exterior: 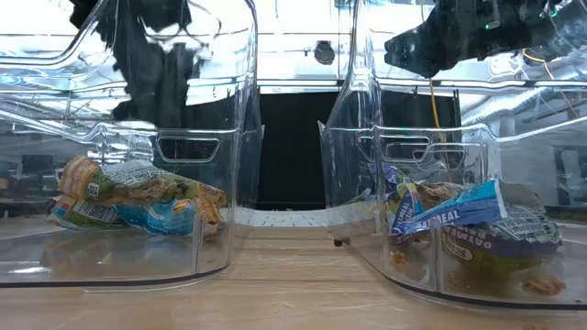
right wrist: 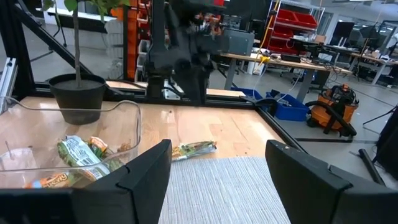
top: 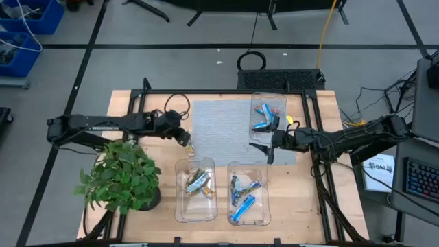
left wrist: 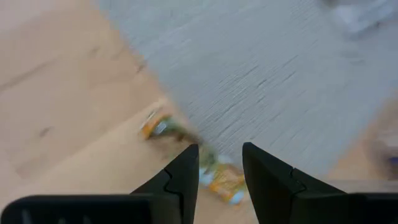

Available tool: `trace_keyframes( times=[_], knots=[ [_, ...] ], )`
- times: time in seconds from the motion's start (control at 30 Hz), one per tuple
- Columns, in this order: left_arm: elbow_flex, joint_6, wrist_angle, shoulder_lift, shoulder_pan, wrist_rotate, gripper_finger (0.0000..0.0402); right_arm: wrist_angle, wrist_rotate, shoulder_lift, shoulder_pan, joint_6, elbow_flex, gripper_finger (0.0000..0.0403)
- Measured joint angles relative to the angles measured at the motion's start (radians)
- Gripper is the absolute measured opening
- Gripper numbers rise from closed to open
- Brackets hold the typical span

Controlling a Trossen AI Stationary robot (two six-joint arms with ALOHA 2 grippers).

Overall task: Pick and place Granola Bars by type
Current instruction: Put the yellow granola bar into the bottom left transparent bin

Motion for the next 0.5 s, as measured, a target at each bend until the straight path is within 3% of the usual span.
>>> trace_keyframes(
  times=[0.13, 0.5],
  knots=[
    [-0.001, -0.014, 0.003, 0.052, 0.056, 0.065, 0.0129, 0.0, 0.001, 0.0, 0.0, -0.005, 0.0, 0.0254],
    [-0.001, -0.019, 0.008, 0.258, 0.081, 0.113, 0.0129, 0.001, 0.0, 0.0, 0.0, -0.008, 0.0, 0.0254]
  ],
)
